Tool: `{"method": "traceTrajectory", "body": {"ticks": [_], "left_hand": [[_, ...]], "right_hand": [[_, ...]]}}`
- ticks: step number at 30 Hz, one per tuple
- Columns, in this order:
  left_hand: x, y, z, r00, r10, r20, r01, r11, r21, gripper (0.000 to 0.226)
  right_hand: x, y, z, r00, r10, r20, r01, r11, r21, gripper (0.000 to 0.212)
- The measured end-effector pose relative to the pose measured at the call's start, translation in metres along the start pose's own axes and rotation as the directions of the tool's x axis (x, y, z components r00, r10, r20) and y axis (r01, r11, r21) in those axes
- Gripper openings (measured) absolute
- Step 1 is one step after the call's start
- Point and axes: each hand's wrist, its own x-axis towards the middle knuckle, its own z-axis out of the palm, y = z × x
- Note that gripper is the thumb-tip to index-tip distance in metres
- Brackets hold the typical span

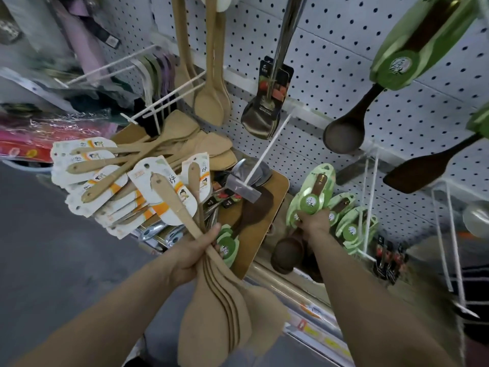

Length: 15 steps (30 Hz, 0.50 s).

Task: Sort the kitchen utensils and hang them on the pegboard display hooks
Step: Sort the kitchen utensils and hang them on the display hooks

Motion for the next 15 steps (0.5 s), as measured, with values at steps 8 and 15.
{"method": "traceTrajectory", "body": {"ticks": [8,15], "left_hand": [[0.026,0.005,0.028,0.999,-0.010,0.032,0.010,1.000,-0.016,0.034],[0.032,-0.006,0.036,0.999,-0.035,0.021,0.035,0.999,-0.023,0.037]], "right_hand": [[0.011,0.003,0.000,0.999,0.028,-0.035,-0.033,0.991,-0.126,0.095],[-0.028,0.031,0.001,0.975,-0.053,0.215,0.106,0.964,-0.243,0.057]]}}
